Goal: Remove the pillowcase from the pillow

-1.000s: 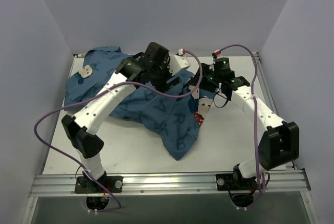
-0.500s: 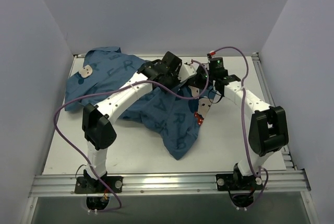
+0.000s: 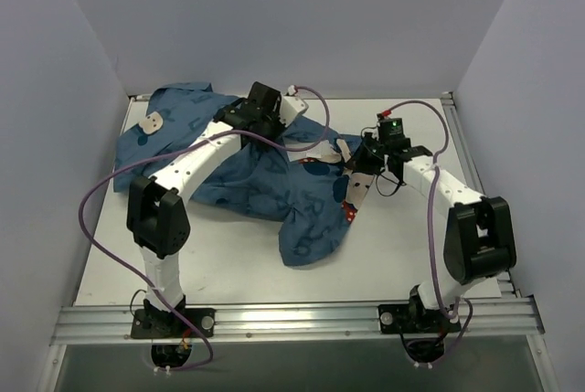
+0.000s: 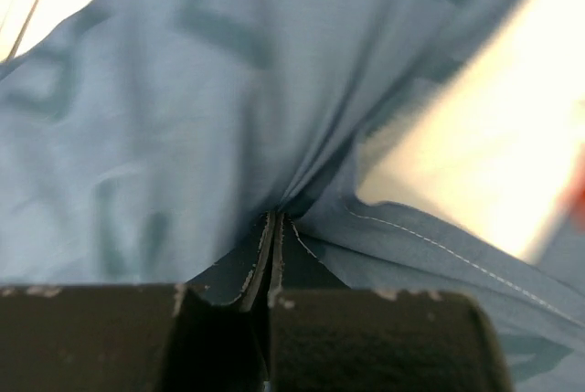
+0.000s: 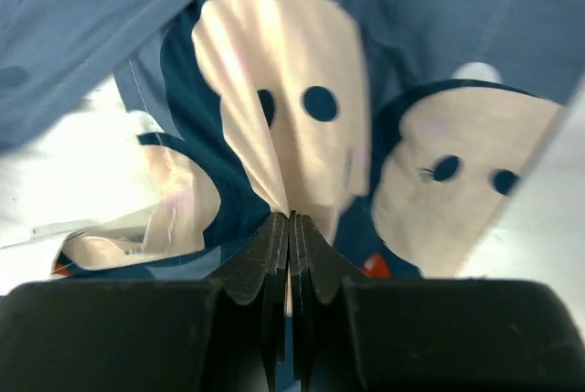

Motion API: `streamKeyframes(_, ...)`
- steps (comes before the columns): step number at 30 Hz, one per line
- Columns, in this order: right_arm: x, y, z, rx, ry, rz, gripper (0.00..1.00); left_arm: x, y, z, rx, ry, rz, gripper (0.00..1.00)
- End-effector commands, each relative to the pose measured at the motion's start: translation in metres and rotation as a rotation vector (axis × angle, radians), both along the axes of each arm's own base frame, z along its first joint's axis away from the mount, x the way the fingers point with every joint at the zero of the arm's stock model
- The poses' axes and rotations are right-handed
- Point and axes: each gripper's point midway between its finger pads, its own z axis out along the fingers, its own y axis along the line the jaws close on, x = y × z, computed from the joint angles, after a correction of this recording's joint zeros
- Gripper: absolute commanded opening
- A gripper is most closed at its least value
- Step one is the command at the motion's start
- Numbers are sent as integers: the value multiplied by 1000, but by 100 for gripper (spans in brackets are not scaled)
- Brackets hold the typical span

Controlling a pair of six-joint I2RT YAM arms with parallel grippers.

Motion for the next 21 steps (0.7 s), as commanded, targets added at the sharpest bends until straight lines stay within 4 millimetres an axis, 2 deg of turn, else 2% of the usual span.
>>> streamKeyframes(1, -23, -49, 4, -114, 10, -110, 0, 26, 52, 37, -45, -98, 164, 2)
streamKeyframes(3, -40, -57, -1, -124, 30, -129, 0, 28, 65, 40, -57, -98, 188, 2)
streamKeyframes(6, -56, -53, -5, -100, 40, -99, 0, 16, 63, 37, -74, -82, 145, 2)
streamKeyframes(7, -57, -51, -1, -92, 32, -84, 5, 11, 57, 35, -90, -74, 119, 2)
streamKeyframes(8, -52, -47, 13, -80, 8, -64, 13, -2, 47, 32, -114, -51, 75, 2)
streamKeyframes(10, -44, -47, 32, -94, -35, -44, 23, -14, 32, 29, -134, -42, 14, 2)
streamKeyframes(11, -42, -50, 41, -111, -42, -50, 37, -20, 27, 29, -137, -46, -6, 2)
streamKeyframes(12, -30, -50, 67, -118, -101, -50, 43, -31, 18, 20, -127, -28, -34, 2)
streamKeyframes(15, -19, -46, 96, -140, -153, -57, 55, -38, 10, 18, -136, -26, -57, 2)
streamKeyframes(16, -10, -41, 114, -131, -190, -65, 59, -39, 9, 18, -140, -22, -58, 2)
streamKeyframes(17, -8, -22, 121, -124, -216, -35, 67, -39, 10, 17, -138, -18, -57, 2)
streamKeyframes(18, -5, -13, 126, -129, -235, -33, 70, -38, 10, 18, -136, -25, -54, 2)
streamKeyframes(20, 4, 17, 124, -122, -244, 14, 76, -37, 11, 18, -134, -28, -51, 2)
streamKeyframes(21, 7, 21, 118, -120, -224, 14, 76, -37, 13, 18, -130, -29, -45, 2)
